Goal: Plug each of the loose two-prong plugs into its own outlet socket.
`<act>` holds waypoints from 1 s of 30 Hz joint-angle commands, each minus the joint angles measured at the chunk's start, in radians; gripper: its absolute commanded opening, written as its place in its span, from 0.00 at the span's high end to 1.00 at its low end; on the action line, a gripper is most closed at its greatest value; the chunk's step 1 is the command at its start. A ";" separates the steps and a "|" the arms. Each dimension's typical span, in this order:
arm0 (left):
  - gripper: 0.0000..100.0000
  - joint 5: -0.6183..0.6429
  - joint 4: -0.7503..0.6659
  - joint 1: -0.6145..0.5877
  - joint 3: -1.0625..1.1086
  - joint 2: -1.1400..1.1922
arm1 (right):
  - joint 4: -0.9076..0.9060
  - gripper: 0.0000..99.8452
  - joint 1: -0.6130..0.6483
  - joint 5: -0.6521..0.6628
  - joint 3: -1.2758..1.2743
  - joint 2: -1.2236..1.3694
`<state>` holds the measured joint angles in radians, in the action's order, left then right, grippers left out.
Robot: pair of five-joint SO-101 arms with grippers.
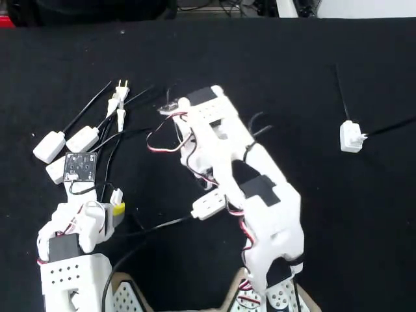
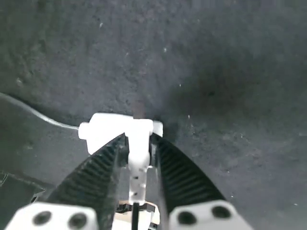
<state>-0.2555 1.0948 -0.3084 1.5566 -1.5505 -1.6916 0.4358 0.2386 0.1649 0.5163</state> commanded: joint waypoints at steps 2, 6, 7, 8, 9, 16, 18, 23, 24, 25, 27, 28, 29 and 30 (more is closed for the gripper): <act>0.70 0.003 -0.005 -0.007 -0.007 -0.006 | 0.011 0.99 0.015 -0.008 0.044 -0.004; 0.70 0.003 -0.005 -0.007 -0.007 -0.006 | -0.020 0.99 0.014 -0.002 0.007 -0.005; 0.70 0.003 -0.005 -0.007 -0.007 -0.006 | -0.026 0.99 0.012 0.000 0.001 -0.007; 0.70 0.003 -0.005 -0.007 -0.007 -0.006 | -0.028 0.99 0.011 0.002 -0.010 -0.010; 0.70 0.003 -0.005 -0.007 -0.007 -0.006 | -0.028 0.99 0.012 0.002 -0.024 -0.012; 0.70 0.003 -0.005 -0.007 -0.007 -0.006 | -0.026 0.99 0.012 0.002 -0.113 -0.077; 0.70 0.003 -0.005 -0.007 -0.007 -0.006 | -0.026 0.99 0.012 0.002 -0.134 -0.111; 0.70 0.003 -0.005 -0.007 -0.007 -0.006 | -0.026 0.99 0.015 0.002 -0.194 -0.166; 0.70 0.003 -0.005 -0.007 -0.007 -0.006 | -0.026 0.99 0.015 0.000 -0.209 -0.174; 0.70 0.003 -0.005 -0.007 -0.007 -0.006 | -0.026 0.99 0.012 -0.002 -0.217 -0.183; 0.70 0.003 -0.005 -0.007 -0.007 -0.006 | -0.017 0.99 0.008 -0.003 -0.208 -0.217; 0.70 0.003 -0.005 -0.007 -0.007 -0.006 | -0.015 0.99 0.000 -0.008 -0.193 -0.237; 0.70 0.003 -0.005 -0.007 -0.007 -0.006 | -0.018 0.99 -0.008 -0.008 -0.170 -0.255; 0.70 0.003 -0.005 -0.007 -0.007 -0.006 | -0.023 0.99 -0.017 -0.009 -0.145 -0.272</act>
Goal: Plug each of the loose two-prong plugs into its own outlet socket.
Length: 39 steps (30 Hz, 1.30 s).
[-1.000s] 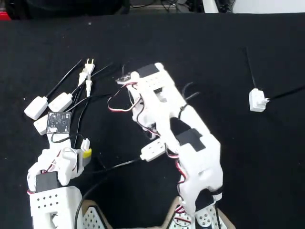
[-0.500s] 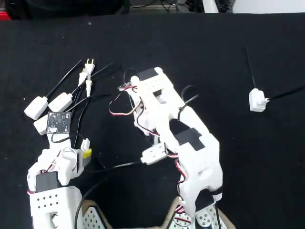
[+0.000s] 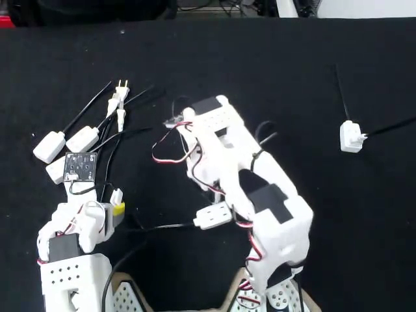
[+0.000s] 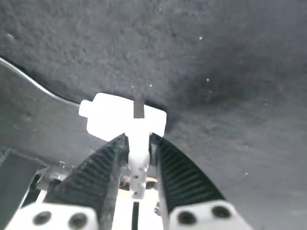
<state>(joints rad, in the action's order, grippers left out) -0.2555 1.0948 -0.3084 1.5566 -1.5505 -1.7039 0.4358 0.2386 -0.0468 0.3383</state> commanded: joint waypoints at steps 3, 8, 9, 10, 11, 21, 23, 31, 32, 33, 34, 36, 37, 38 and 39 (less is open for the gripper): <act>0.70 0.003 -0.005 -0.007 -0.005 -0.006 | -0.064 0.99 -0.061 -0.009 0.122 -0.108; 0.70 0.003 -0.005 -0.007 -0.005 -0.006 | -0.063 0.99 -0.120 -0.006 0.008 -0.094; 0.70 0.003 -0.005 -0.007 -0.005 -0.006 | -0.063 0.99 -0.126 -0.009 -0.015 -0.097; 0.70 0.003 -0.005 -0.007 -0.005 -0.006 | -0.063 0.99 -0.132 -0.009 -0.030 -0.105; 0.70 0.003 -0.005 -0.007 -0.005 -0.006 | -0.063 0.99 -0.138 -0.009 -0.045 -0.114; 0.70 0.003 -0.006 -0.007 -0.005 -0.006 | -0.058 0.99 -0.147 -0.011 -0.222 -0.297; 0.70 0.003 -0.006 -0.007 -0.005 -0.006 | -0.057 0.99 -0.147 -0.011 -0.243 -0.320; 0.70 0.003 -0.006 -0.007 -0.005 -0.006 | -0.061 0.99 -0.146 -0.052 -0.255 -0.321; 0.70 0.003 -0.006 -0.007 -0.005 -0.006 | -0.061 0.99 -0.141 -0.066 -0.255 -0.321; 0.70 0.003 -0.006 -0.007 -0.005 -0.006 | -0.061 0.99 -0.129 -0.075 -0.255 -0.323; 0.70 0.003 -0.006 -0.007 -0.005 -0.006 | -0.061 0.99 -0.114 -0.083 -0.257 -0.323; 0.70 0.003 -0.006 -0.007 -0.005 -0.006 | -0.060 0.99 -0.072 -0.117 -0.269 -0.323; 0.70 0.003 -0.006 -0.005 -0.005 -0.006 | -0.057 0.99 -0.051 -0.138 -0.278 -0.325; 0.70 0.003 -0.006 -0.005 -0.005 -0.006 | -0.057 0.99 -0.035 -0.160 -0.288 -0.326; 0.70 0.005 -0.006 -0.005 -0.005 -0.006 | -0.055 0.99 -0.026 -0.176 -0.291 -0.329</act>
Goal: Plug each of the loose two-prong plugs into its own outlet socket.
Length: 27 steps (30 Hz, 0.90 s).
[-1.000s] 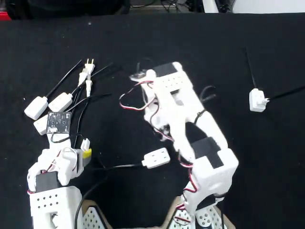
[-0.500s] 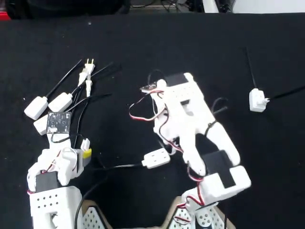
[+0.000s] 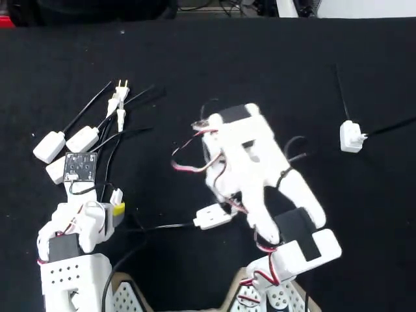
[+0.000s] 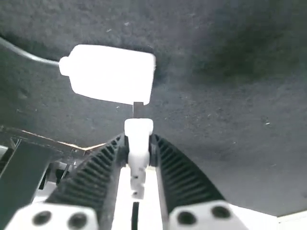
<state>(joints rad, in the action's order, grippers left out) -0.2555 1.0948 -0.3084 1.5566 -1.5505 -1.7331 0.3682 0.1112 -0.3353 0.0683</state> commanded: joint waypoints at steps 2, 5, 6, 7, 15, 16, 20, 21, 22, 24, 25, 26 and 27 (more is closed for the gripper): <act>0.70 0.006 -0.003 -0.005 -0.005 -0.006 | -0.023 0.99 0.043 -0.074 0.002 -0.059; 0.70 0.006 -0.003 -0.005 -0.005 -0.006 | -0.020 0.99 0.049 -0.092 0.005 -0.053; 0.70 0.006 -0.002 -0.005 -0.005 -0.006 | -0.025 0.99 0.049 -0.112 0.007 -0.053; 0.70 0.006 -0.002 -0.005 -0.005 -0.006 | -0.026 0.99 0.046 -0.132 0.007 -0.053; 0.70 0.005 0.000 -0.005 -0.005 -0.006 | -0.018 0.99 0.009 -0.157 0.007 -0.053; 0.70 0.005 0.000 -0.005 -0.005 -0.006 | -0.018 0.99 -0.005 -0.157 0.007 -0.053; 0.70 0.005 0.000 -0.005 -0.005 -0.006 | -0.025 0.98 -0.028 -0.160 0.007 -0.053; 0.70 0.005 0.000 -0.005 -0.005 -0.006 | -0.026 0.98 -0.025 -0.163 0.007 -0.051; 0.70 0.005 0.000 -0.005 -0.005 -0.006 | -0.026 0.98 -0.018 -0.180 0.007 -0.051; 0.70 0.003 0.000 -0.005 -0.005 -0.006 | -0.026 0.98 0.003 -0.199 0.002 -0.051; 0.70 0.003 0.000 -0.005 -0.005 -0.006 | -0.028 0.98 0.017 -0.199 0.002 -0.051; 0.70 0.003 0.000 -0.005 -0.005 -0.006 | -0.028 0.98 0.028 -0.199 0.002 -0.051; 0.70 0.003 0.000 -0.005 -0.005 -0.006 | -0.028 0.98 0.037 -0.199 0.004 -0.051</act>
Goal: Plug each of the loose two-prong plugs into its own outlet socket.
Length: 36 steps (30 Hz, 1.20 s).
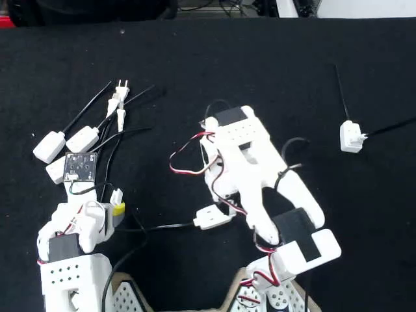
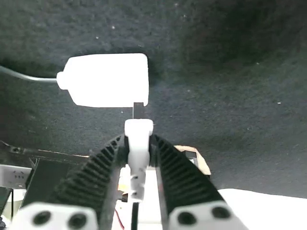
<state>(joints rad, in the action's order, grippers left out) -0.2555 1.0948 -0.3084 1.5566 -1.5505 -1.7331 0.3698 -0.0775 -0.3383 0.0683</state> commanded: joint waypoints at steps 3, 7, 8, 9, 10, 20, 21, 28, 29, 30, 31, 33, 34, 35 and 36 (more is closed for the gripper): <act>0.70 0.003 -0.002 -0.005 -0.005 -0.006 | -0.028 0.98 0.046 -0.011 0.019 -0.025; 0.70 0.003 -0.002 -0.005 -0.005 -0.006 | -0.028 0.98 0.021 -0.011 0.062 0.093; 0.70 0.003 -0.002 -0.005 -0.005 -0.006 | -0.029 0.99 0.008 -0.011 0.084 0.122; 0.70 0.003 -0.002 -0.005 -0.005 -0.006 | -0.031 0.99 -0.011 -0.011 0.099 0.142; 0.70 0.003 -0.002 -0.005 -0.005 -0.006 | -0.031 0.99 -0.026 -0.011 0.108 0.153; 0.70 0.003 -0.003 -0.005 -0.005 -0.006 | -0.034 0.99 -0.048 0.012 0.120 0.130; 0.70 0.003 -0.003 -0.005 -0.005 -0.006 | -0.034 0.99 -0.048 0.012 0.120 0.111; 0.70 0.003 -0.005 -0.005 -0.005 -0.006 | -0.034 0.99 -0.008 0.011 0.119 0.033; 0.70 0.003 -0.005 -0.005 -0.005 -0.006 | -0.034 0.99 0.011 0.011 0.120 0.033; 0.70 0.005 -0.005 -0.005 -0.005 -0.006 | -0.032 0.99 0.026 0.011 0.120 0.033; 0.70 0.005 -0.005 -0.005 -0.005 -0.006 | -0.032 0.99 0.040 0.011 0.122 0.033; 0.70 0.005 -0.005 -0.005 -0.005 -0.006 | -0.031 0.99 0.051 0.011 0.122 0.033; 0.70 0.005 -0.005 -0.005 -0.005 -0.006 | -0.029 0.99 0.051 0.012 0.120 0.033; 0.70 0.005 -0.005 -0.005 -0.005 -0.006 | -0.026 0.99 0.049 0.012 0.119 0.033; 0.70 0.005 -0.005 -0.005 -0.005 -0.006 | -0.025 0.99 0.048 0.012 0.117 0.033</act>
<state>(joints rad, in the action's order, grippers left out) -0.2555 1.0948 -0.3084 1.5566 -1.5505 -1.7361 0.4005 -0.0698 -0.2662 0.1527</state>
